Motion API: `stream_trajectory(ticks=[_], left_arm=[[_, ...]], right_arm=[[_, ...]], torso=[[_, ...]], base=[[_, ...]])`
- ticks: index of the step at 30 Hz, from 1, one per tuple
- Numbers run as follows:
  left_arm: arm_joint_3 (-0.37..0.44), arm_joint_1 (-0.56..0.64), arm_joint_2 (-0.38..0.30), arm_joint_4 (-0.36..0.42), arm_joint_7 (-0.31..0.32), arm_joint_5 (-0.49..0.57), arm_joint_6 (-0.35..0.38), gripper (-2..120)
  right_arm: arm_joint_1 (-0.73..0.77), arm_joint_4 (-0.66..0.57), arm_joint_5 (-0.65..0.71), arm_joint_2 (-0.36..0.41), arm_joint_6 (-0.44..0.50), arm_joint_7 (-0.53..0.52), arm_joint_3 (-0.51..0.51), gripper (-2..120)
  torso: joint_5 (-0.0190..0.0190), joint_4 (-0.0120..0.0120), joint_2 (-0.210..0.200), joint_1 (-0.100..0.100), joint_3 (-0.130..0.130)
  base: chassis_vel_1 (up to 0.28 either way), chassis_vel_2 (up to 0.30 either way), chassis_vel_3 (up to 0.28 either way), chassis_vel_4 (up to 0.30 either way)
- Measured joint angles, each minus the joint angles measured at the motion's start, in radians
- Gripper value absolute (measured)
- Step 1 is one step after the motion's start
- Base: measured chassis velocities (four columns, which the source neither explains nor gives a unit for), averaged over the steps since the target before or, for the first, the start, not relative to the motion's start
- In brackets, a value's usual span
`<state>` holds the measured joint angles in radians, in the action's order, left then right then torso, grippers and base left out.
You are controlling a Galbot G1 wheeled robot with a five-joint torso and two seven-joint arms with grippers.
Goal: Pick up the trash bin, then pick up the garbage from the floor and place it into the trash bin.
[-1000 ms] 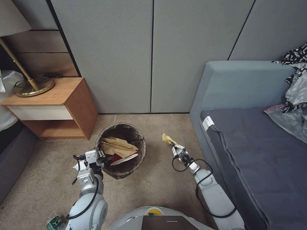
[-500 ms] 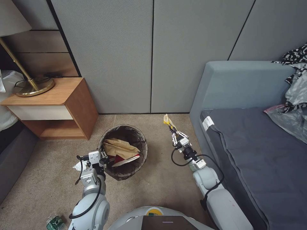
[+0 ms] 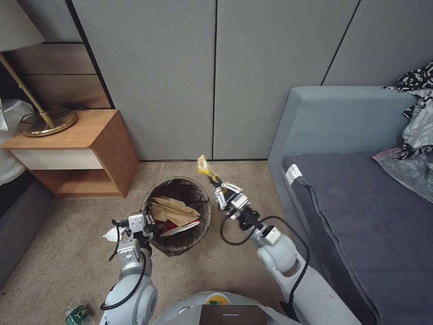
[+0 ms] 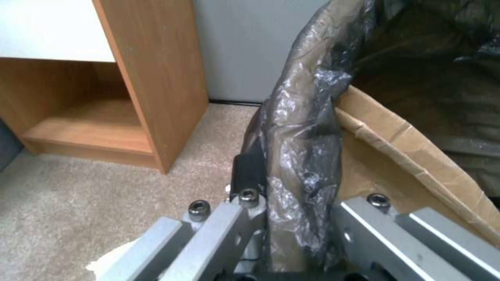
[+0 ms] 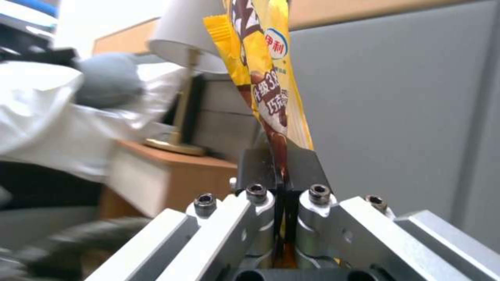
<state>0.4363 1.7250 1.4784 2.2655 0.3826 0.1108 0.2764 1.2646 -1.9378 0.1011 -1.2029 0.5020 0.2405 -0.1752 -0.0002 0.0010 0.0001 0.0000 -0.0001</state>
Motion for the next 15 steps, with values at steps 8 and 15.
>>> stream_trajectory(ticks=[8, 15], left_arm=[[-0.02, -0.001, 0.01, 0.0, -0.001, -0.017, 0.0, 0], [-0.026, 0.0, 0.015, 0.0, -0.001, -0.021, 0.001, 0]], right_arm=[[-0.101, -0.012, 0.036, 0.012, -0.143, -0.081, 0.353, 0], [-0.142, 0.081, 0.021, -0.041, -0.146, -0.125, 0.433, 0]], torso=[[-0.0001, 0.0, 0.0, 0.0, 0.0], [0.0, 0.0, 0.0, 0.0, 0.0]], base=[[0.0, 0.0, 0.0, 0.0], [0.0, 0.0, 0.0, 0.0]])
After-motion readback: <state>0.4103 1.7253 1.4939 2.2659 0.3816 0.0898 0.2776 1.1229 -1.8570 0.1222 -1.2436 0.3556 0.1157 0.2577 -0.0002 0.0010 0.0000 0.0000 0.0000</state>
